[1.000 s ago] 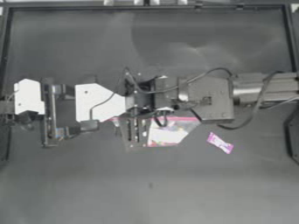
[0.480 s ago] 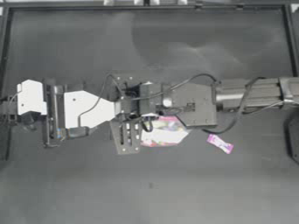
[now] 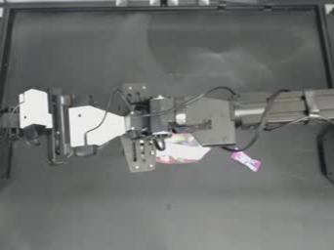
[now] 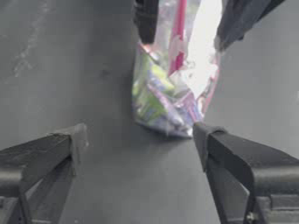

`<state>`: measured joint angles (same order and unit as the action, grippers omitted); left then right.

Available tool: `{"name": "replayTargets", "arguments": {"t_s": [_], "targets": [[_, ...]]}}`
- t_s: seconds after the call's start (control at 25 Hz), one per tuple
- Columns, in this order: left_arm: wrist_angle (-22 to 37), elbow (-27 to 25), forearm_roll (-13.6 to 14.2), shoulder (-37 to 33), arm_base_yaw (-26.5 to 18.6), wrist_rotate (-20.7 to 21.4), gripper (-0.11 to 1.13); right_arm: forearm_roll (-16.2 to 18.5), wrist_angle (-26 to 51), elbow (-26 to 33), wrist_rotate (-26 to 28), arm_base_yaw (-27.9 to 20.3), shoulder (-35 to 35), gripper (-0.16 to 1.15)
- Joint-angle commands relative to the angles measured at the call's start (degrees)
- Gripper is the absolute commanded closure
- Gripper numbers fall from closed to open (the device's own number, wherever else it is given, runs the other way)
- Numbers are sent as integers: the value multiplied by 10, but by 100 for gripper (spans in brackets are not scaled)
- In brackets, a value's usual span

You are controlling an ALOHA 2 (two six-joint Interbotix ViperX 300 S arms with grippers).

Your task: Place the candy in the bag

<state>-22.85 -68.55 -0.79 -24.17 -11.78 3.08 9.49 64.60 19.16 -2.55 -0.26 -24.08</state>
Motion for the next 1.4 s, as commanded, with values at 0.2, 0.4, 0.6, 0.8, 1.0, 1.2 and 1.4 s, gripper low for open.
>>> {"name": "replayTargets", "arguments": {"t_s": [0.2,0.4,0.6,0.8,1.0,1.2,1.4], "targets": [[-4,11,0,-3,2,1,1,2,3,24,-2,1,7,15],[-4,11,0,-3,2,1,1,-1,13,24,0,1,4,15],[-4,11,0,-3,2,1,1,0,14,25,2,2,4,17],[-4,11,0,-3,2,1,1,-1,15,26,2,2,3,21],[-4,11,0,-3,2,1,1,-2,18,34,1,2,0,28],[-4,10,0,-3,2,1,1,0,25,45,0,3,-8,33],[-4,9,0,-3,2,1,1,0,38,54,1,4,-14,37]]}}
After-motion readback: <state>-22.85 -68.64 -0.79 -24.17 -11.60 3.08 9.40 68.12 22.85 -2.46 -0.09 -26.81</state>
